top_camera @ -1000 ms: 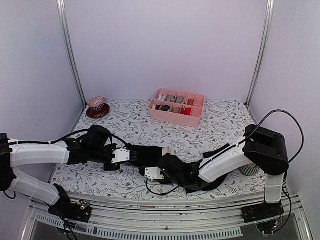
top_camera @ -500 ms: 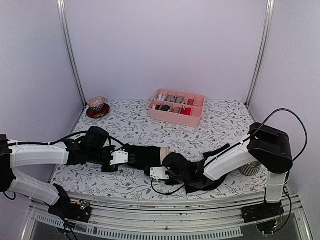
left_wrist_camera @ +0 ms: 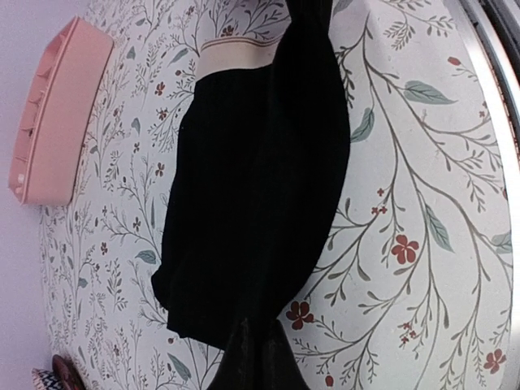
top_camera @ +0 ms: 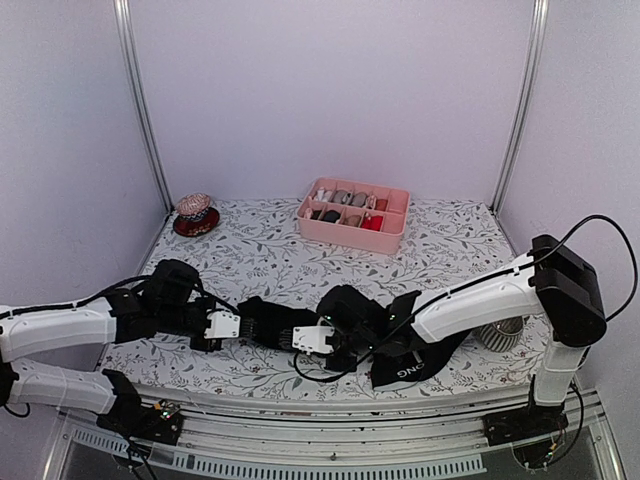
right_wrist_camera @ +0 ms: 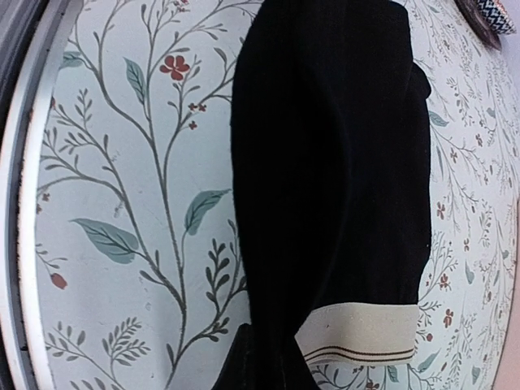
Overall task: Roll the underwear
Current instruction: Fold the underwear at the center of the board.
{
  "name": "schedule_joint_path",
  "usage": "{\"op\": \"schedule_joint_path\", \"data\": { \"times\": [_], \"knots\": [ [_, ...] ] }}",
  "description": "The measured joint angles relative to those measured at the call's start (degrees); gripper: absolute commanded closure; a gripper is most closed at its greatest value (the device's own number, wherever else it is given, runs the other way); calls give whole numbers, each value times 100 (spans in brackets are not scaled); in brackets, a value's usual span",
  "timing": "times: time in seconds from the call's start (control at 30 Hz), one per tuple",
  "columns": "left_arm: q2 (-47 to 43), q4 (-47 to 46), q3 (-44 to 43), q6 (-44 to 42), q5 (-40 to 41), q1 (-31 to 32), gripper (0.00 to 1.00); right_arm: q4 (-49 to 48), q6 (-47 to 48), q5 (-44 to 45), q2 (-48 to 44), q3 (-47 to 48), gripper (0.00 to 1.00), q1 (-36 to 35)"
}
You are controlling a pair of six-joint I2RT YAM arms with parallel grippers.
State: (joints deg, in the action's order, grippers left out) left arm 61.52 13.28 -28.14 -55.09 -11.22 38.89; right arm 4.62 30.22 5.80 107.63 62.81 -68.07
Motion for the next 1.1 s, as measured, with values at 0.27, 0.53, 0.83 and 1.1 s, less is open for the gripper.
{"op": "schedule_joint_path", "data": {
  "times": [0.27, 0.53, 0.83, 1.1],
  "knots": [
    [-483, 223, 122, -407, -37, -83, 100, 1204, -785, -850, 0, 763, 91, 2],
    [-216, 219, 122, -507, 74, -186, 100, 2002, -1294, -1832, 337, 1451, 85, 330],
    [-92, -61, 120, -516, 164, -385, 100, 2601, -1510, -2116, 708, 1757, 62, 573],
    [136, -98, 120, -535, 133, -452, 100, 2092, -1495, -1895, 660, 1307, 62, 568]
  ]
}}
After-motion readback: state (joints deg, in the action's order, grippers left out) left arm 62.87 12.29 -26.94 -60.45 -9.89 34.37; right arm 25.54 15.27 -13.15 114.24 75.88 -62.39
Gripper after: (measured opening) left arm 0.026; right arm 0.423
